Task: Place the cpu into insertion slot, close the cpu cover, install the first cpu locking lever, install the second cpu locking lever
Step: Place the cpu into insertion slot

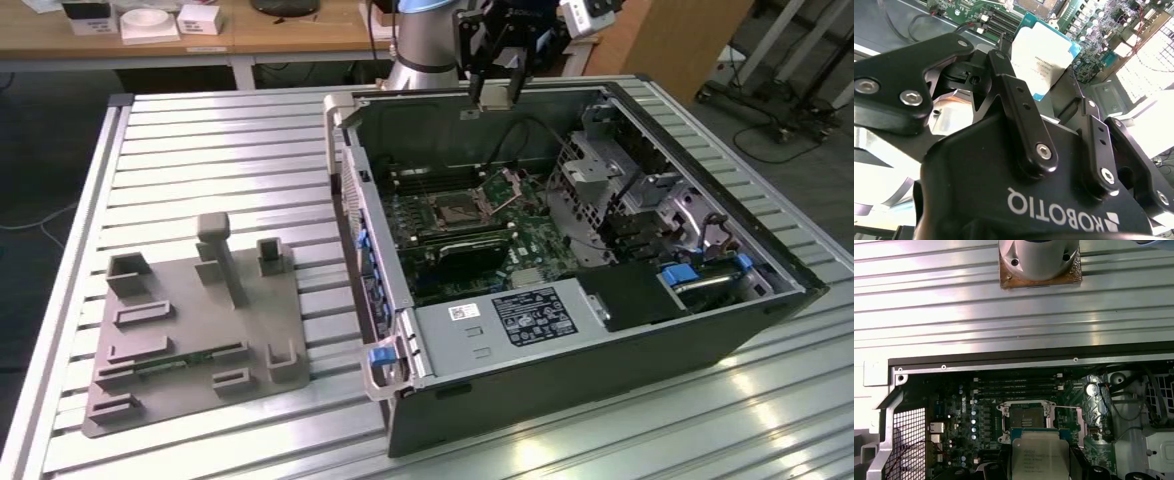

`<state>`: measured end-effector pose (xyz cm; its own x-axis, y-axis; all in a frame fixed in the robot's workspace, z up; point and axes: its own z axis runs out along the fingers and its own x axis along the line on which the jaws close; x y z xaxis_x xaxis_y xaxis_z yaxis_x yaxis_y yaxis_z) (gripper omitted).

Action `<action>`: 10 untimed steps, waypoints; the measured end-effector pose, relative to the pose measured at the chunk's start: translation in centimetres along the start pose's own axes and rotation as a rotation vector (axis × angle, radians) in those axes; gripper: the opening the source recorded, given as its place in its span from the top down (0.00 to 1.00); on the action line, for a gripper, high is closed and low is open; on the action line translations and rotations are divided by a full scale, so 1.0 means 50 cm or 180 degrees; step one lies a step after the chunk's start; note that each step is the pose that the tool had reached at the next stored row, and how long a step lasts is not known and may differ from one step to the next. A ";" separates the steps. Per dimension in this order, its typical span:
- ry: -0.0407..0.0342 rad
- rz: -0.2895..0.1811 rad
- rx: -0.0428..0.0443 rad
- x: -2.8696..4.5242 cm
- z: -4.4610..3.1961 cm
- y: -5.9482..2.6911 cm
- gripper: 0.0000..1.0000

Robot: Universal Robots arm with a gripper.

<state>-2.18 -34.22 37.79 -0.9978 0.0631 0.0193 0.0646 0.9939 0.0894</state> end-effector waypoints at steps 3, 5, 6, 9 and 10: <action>0.0000 0.0006 0.0000 0.000 0.000 0.000 0.46; -0.0001 0.0009 0.0000 0.000 0.000 0.000 0.46; -0.0001 0.0011 0.0000 0.000 0.000 0.000 0.46; -0.0001 0.0016 0.0000 0.000 0.000 0.000 0.46; -0.0002 0.0018 0.0000 0.000 0.000 0.000 0.46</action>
<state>-2.18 -34.22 37.79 -0.9974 0.0688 0.0193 0.0702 0.9935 0.0893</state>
